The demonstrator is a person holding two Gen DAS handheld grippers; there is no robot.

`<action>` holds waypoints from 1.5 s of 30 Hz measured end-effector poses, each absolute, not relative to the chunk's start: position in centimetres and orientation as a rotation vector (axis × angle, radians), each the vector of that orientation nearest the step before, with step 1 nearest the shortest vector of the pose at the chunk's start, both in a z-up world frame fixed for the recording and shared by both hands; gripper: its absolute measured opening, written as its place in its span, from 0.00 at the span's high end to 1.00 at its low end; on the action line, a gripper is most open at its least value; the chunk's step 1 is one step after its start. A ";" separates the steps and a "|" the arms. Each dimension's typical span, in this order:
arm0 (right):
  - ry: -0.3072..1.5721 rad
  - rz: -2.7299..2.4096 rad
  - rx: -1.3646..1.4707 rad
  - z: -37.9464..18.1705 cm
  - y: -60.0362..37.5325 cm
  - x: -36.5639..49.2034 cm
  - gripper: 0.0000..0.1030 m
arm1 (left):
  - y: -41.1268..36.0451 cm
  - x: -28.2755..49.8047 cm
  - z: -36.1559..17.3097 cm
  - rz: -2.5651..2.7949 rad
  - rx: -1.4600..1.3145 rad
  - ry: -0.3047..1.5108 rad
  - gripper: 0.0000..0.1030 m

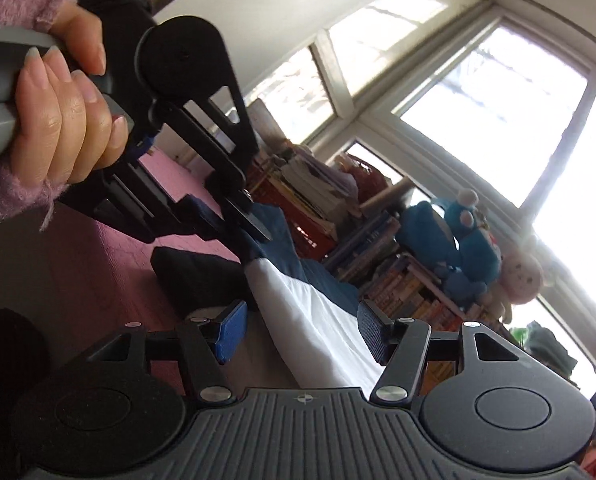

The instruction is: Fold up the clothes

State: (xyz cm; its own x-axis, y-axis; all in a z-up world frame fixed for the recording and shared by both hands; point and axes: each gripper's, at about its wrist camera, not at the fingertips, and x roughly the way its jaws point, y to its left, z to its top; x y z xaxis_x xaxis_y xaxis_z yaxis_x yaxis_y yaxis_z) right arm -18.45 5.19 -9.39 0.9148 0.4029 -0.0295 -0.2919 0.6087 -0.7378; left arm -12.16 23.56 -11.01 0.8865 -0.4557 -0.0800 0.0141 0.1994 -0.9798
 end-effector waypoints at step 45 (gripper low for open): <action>-0.166 0.573 -0.943 -5.6 8.2 -14.2 0.92 | 24.7 9.2 -7.7 -0.465 -0.751 0.724 0.67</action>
